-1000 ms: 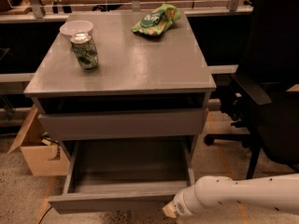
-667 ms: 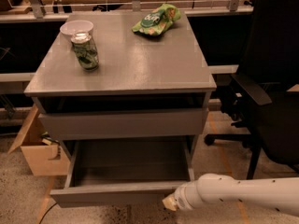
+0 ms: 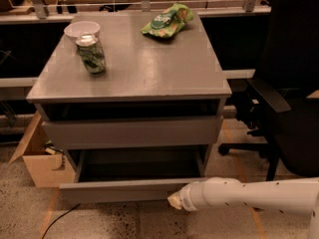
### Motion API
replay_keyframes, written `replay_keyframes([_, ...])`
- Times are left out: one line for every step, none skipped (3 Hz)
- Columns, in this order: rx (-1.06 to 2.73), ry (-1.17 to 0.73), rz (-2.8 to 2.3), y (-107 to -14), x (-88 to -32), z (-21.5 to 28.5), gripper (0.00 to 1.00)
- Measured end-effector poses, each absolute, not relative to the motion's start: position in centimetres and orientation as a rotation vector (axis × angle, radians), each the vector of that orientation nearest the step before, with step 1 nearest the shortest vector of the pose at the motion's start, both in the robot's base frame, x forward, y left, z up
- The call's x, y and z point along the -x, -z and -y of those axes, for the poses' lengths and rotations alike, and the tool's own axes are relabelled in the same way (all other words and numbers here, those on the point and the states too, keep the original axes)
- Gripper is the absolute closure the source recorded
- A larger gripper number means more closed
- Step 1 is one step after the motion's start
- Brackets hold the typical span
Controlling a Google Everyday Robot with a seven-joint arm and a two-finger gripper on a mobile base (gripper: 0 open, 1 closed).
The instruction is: Close middle drawer
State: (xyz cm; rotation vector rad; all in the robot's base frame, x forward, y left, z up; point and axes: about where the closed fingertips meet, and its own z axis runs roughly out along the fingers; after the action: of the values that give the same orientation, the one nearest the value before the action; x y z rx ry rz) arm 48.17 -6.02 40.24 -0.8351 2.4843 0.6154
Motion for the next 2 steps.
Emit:
replay_keyframes([0.829, -0.561, -2.369, -41.1, -54.0, 5.1, 1.0])
replay_keyframes([0.835, -0.534, -2.253, -42.7, -59.9, 3.9, 1.0])
